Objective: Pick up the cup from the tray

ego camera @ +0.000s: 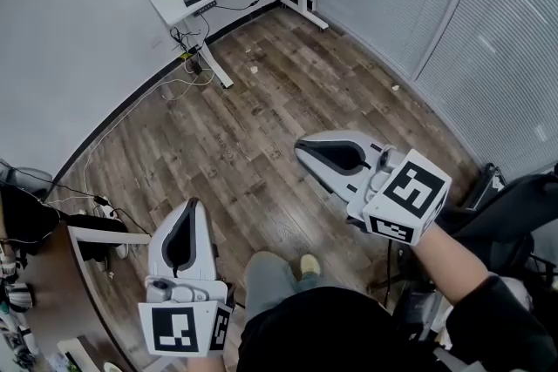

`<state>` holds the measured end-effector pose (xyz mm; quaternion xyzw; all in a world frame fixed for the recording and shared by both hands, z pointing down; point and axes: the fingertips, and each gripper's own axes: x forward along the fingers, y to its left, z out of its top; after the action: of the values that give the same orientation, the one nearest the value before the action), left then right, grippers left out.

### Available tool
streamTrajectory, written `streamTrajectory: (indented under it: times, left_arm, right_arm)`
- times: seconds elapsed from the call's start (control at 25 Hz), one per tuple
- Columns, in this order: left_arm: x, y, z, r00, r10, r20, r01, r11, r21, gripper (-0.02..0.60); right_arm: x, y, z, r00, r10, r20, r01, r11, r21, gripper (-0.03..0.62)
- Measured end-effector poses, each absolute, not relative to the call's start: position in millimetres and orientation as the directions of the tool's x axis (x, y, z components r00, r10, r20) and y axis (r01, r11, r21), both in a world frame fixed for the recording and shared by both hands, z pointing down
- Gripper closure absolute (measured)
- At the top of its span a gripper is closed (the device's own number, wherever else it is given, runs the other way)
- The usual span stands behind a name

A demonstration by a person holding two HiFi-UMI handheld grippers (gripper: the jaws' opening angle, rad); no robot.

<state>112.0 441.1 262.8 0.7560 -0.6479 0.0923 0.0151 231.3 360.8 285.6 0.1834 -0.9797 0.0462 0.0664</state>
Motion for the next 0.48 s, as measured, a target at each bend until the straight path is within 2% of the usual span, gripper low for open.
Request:
streamTrajectory:
  times: [0.48]
  left_arm:
    - [107.6, 434.7, 245.4, 0.148, -0.982, 0.115, -0.981, -0.161, -0.110, 0.584]
  right_arm:
    - [233.1, 353.7, 270.8, -0.915, -0.378, 0.139, -0.386, 0.922, -0.032, 0.588]
